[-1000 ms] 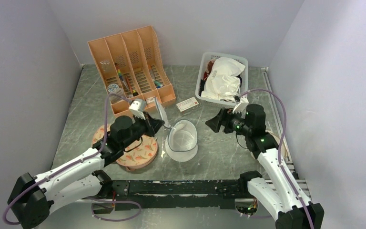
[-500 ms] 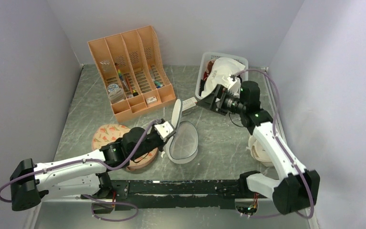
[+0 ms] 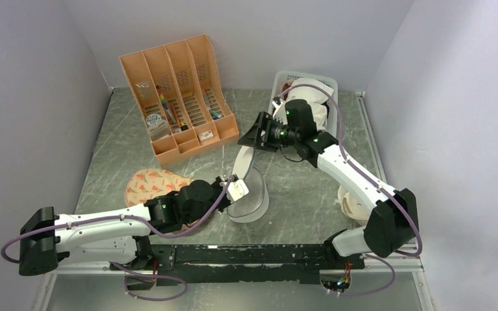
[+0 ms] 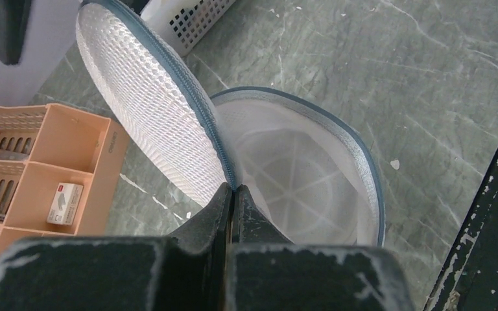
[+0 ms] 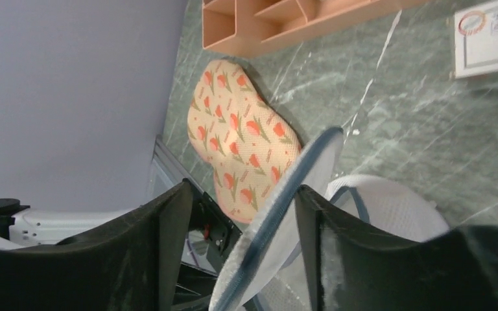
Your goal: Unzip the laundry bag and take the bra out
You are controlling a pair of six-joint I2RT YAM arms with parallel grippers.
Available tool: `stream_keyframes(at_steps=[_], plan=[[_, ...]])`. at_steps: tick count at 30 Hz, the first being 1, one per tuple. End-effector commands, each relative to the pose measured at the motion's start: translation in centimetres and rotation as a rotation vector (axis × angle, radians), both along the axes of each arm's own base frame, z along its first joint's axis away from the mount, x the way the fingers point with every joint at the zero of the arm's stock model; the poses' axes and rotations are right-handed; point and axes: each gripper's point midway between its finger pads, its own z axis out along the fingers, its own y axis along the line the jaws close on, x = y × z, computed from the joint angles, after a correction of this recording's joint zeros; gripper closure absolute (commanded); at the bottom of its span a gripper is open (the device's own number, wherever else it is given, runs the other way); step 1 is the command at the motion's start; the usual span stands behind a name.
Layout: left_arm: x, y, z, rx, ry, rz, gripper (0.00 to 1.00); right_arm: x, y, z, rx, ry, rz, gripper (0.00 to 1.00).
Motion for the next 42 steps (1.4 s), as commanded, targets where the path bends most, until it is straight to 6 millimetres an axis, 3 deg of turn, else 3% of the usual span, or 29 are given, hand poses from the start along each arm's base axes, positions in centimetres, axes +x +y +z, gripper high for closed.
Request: stream_keyframes(at_steps=[1, 6, 11, 14, 15, 17, 18, 24, 29, 32, 42], plan=[[0.3, 0.2, 1.9, -0.009, -0.042, 0.031, 0.93, -1.4, -0.8, -0.3, -0.001, -0.004, -0.036, 0.49], [0.3, 0.7, 1.9, -0.013, -0.040, 0.060, 0.93, -3.7, -1.5, -0.6, 0.058, 0.023, -0.045, 0.73], [0.8, 1.6, 1.8, -0.026, -0.004, 0.142, 0.88, -5.0, -1.8, -0.4, 0.112, 0.039, -0.056, 0.84], [0.8, 2.3, 1.5, -0.045, 0.046, 0.191, 0.60, -5.3, -1.9, -0.4, 0.167, 0.041, -0.082, 0.93], [0.6, 2.4, 1.4, -0.058, 0.068, 0.195, 0.46, -5.5, -2.0, -1.0, 0.174, 0.046, -0.095, 0.96], [-0.1, 2.3, 1.5, -0.094, 0.120, 0.183, 0.08, -5.6, -2.2, -1.6, 0.191, 0.043, -0.120, 1.00], [-0.6, 2.2, 1.7, -0.119, 0.148, 0.167, 0.01, -5.7, -2.3, -1.9, 0.198, 0.039, -0.125, 1.00], [-2.6, 2.5, 3.7, -0.267, 0.290, 0.147, 0.00, -6.4, -2.5, -3.7, 0.211, 0.005, -0.149, 1.00], [-1.4, 4.9, 4.9, -0.426, 0.385, 0.353, 0.00, -6.6, -2.7, -7.0, 0.147, 0.021, -0.134, 1.00], [-1.0, 5.8, 4.5, -0.495, 0.442, 0.453, 0.01, -7.1, -2.7, -9.2, 0.140, 0.009, -0.113, 1.00], [-1.7, 3.7, 1.3, -0.475, 0.581, 0.477, 0.01, -7.5, -3.1, -16.1, 0.040, -0.011, -0.057, 1.00]])
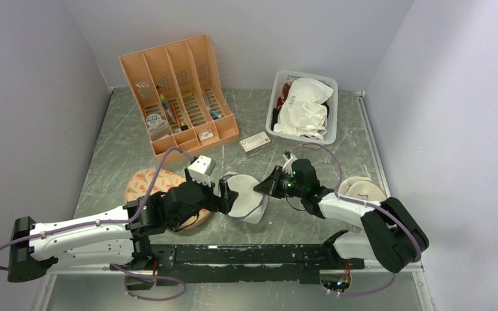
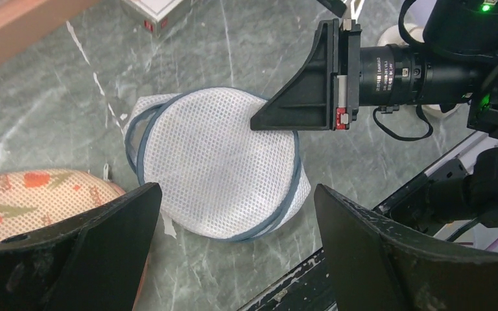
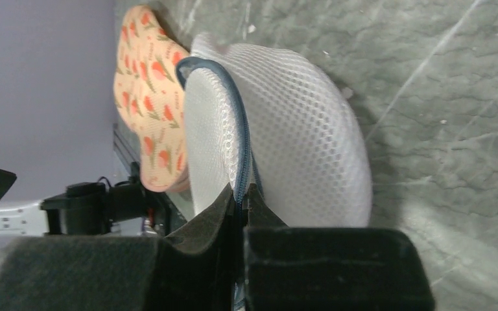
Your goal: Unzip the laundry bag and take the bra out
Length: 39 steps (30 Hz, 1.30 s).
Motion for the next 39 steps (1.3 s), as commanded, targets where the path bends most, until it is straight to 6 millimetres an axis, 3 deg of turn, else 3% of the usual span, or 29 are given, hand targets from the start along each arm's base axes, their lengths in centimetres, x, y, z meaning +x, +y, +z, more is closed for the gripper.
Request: stream_keyframes(at_steps=[1, 6, 11, 17, 23, 28, 30, 32, 35, 37, 39], plan=[[-0.2, -0.6, -0.9, -0.031, 0.075, 0.030, 0.01, 0.7, 0.1, -1.2, -0.030, -0.121, 0.037, 1.00], [-0.5, -1.0, -1.4, -0.051, 0.101, 0.019, 0.01, 0.3, -0.6, -4.2, -0.092, -0.117, 0.050, 1.00], [-0.6, -0.9, -2.0, -0.042, 0.117, 0.024, 0.01, 0.0, -0.9, -4.8, -0.119, -0.097, 0.062, 0.98], [0.0, -0.2, -2.2, -0.031, 0.101, 0.054, 0.02, 1.8, -1.6, -2.0, -0.230, -0.168, 0.055, 0.73], [2.8, 2.5, -2.9, -0.027, 0.103, 0.116, 0.05, 3.6, -3.9, 0.8, -0.357, -0.255, 0.026, 0.40], [6.2, 6.1, -2.7, -0.058, 0.113, 0.184, 0.06, 5.1, -6.9, 1.1, -0.393, -0.234, -0.027, 0.29], [7.4, 7.3, -2.4, -0.062, 0.111, 0.200, 0.06, 5.9, -9.1, 1.2, -0.370, -0.193, -0.075, 0.27], [8.7, 8.8, -2.3, -0.054, 0.119, 0.227, 0.06, 6.4, -10.7, 1.9, -0.345, -0.173, -0.104, 0.26], [11.1, 11.1, -1.1, -0.057, 0.128, 0.269, 0.06, 7.3, -12.4, 4.6, -0.354, -0.203, -0.152, 0.21], [13.0, 13.1, 1.2, -0.064, 0.104, 0.317, 0.06, 7.7, -13.4, 7.1, -0.393, -0.241, -0.187, 0.17], [14.6, 15.1, 4.1, -0.048, 0.055, 0.380, 0.06, 8.4, -14.7, 10.9, -0.443, -0.307, -0.251, 0.11]])
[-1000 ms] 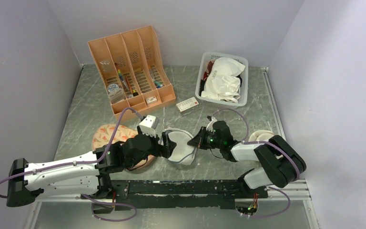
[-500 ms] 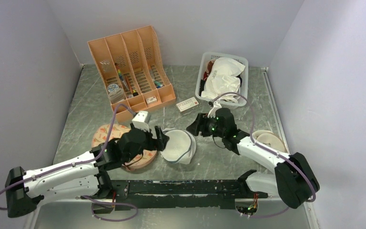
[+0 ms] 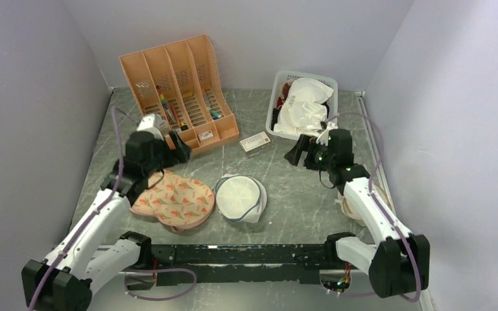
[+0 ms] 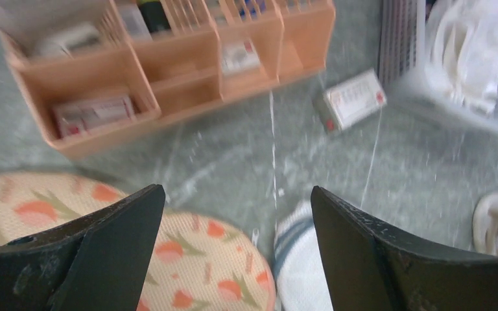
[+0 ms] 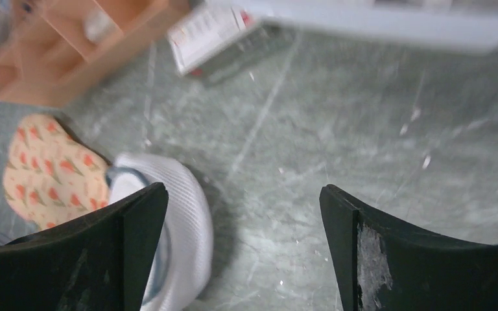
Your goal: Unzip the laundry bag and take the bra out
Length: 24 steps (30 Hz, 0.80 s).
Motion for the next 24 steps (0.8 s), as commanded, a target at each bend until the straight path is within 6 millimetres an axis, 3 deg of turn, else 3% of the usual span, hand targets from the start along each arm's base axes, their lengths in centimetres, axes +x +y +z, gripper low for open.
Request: stream_keyframes(at_steps=[1, 4, 8, 13, 17, 24], plan=[[2.9, 2.2, 8.6, 0.025, -0.159, 0.002, 0.06, 0.8, -2.1, 8.3, -0.096, -0.162, -0.049, 0.08], [3.3, 4.0, 14.7, 0.097, -0.270, 0.064, 0.06, 0.5, -4.2, 14.2, -0.167, -0.273, -0.134, 0.03], [1.7, 6.3, 22.9, 0.199, -0.471, 0.108, 0.06, -1.1, -7.2, 22.1, -0.245, -0.452, -0.249, 0.00], [-1.7, 8.8, 29.1, 0.271, -0.639, 0.181, 0.06, -4.2, -11.4, 28.9, -0.346, -0.650, -0.429, 0.00], [-4.3, 9.8, 31.7, 0.304, -0.742, 0.202, 0.06, -6.2, -13.4, 31.0, -0.384, -0.738, -0.530, 0.00], [-6.8, 10.6, 33.8, 0.297, -0.804, 0.222, 0.06, -7.0, -13.0, 31.7, -0.358, -0.782, -0.513, 0.00]])
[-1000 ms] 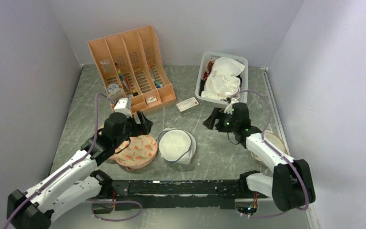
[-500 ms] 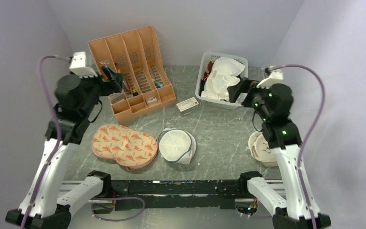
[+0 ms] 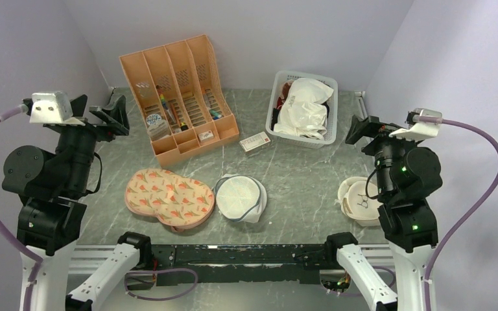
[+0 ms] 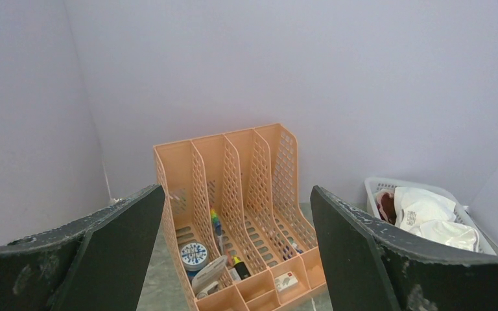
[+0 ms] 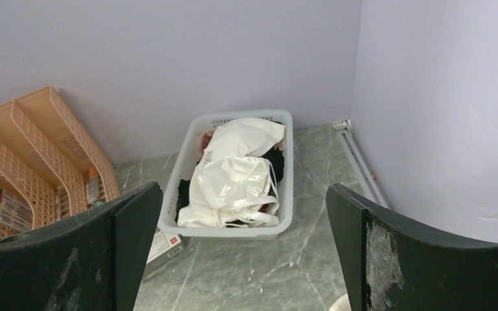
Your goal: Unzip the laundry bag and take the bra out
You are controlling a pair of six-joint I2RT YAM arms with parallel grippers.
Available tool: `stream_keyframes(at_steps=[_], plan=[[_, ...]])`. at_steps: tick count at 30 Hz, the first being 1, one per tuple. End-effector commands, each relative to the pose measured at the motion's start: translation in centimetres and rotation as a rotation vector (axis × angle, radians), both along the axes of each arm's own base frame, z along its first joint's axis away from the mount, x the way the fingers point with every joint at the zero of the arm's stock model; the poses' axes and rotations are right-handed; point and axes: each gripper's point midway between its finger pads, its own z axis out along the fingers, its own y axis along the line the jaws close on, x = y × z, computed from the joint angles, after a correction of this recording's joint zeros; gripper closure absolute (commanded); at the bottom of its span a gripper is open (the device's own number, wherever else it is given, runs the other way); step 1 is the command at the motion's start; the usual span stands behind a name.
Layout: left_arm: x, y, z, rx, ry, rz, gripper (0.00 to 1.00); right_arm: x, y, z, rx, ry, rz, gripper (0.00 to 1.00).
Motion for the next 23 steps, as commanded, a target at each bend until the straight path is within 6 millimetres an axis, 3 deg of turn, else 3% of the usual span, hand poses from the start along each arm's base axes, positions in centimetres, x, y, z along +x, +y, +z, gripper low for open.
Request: stream_keyframes(at_steps=[1, 9, 23], plan=[[-0.7, 0.8, 0.8, 0.027, -0.012, 0.032, 0.06, -0.3, -0.3, 0.0, -0.018, -0.013, -0.011, 0.00], [-0.4, 0.1, 0.3, 0.010, 0.005, -0.002, 0.06, -0.6, -0.1, 0.3, -0.008, -0.030, -0.001, 0.00], [0.0, -0.5, -0.3, -0.016, 0.035, -0.030, 0.06, 0.0, -0.1, -0.9, 0.008, -0.009, -0.008, 0.00]])
